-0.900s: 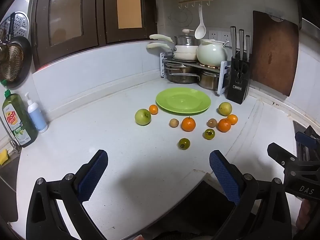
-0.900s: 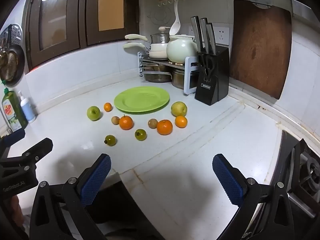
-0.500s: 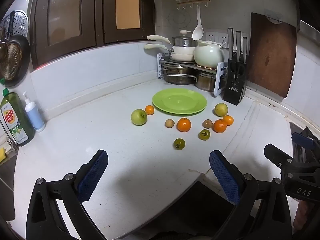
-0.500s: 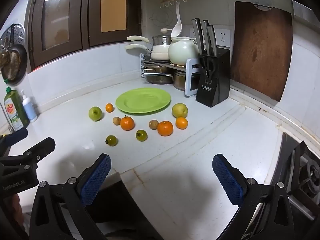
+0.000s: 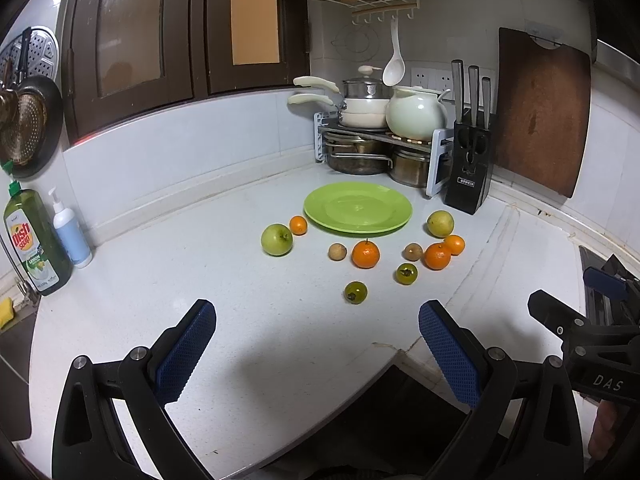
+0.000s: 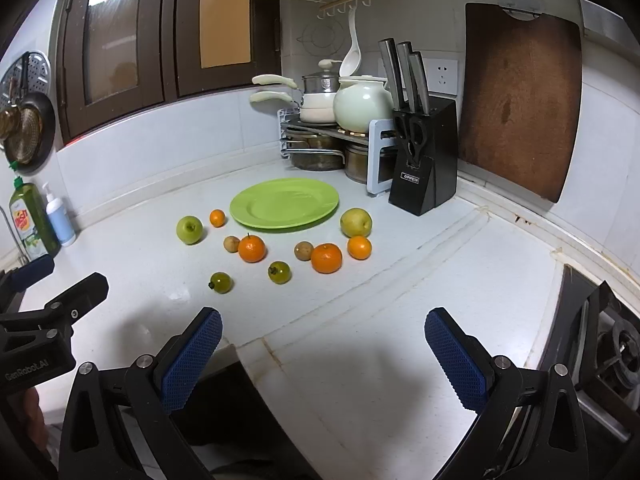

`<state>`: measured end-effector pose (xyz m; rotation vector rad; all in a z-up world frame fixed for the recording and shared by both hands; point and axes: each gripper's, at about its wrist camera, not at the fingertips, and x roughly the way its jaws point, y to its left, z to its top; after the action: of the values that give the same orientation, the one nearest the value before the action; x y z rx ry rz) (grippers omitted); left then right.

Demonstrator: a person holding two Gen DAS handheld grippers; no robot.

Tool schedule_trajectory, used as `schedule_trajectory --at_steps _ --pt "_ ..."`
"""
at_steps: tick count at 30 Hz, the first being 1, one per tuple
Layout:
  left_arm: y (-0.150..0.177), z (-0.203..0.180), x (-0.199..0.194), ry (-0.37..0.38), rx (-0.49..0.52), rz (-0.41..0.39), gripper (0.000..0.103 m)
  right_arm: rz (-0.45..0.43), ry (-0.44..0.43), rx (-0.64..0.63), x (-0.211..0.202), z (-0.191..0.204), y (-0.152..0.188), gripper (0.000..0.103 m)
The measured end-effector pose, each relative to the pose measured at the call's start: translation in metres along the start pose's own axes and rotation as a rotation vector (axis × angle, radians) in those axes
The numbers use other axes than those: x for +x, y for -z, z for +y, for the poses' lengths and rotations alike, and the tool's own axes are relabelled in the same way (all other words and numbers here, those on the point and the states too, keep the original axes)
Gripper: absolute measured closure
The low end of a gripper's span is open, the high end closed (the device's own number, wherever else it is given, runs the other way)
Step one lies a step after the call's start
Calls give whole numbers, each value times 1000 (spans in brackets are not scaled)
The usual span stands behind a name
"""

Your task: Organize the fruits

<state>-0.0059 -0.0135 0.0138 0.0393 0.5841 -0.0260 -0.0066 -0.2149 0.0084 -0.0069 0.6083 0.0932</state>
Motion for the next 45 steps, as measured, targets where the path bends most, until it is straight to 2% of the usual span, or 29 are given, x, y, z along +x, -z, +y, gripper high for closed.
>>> schedule_trajectory --at_steps 45 --pt "4 -2 6 9 3 9 0 15 -8 -4 12 2 2 0"
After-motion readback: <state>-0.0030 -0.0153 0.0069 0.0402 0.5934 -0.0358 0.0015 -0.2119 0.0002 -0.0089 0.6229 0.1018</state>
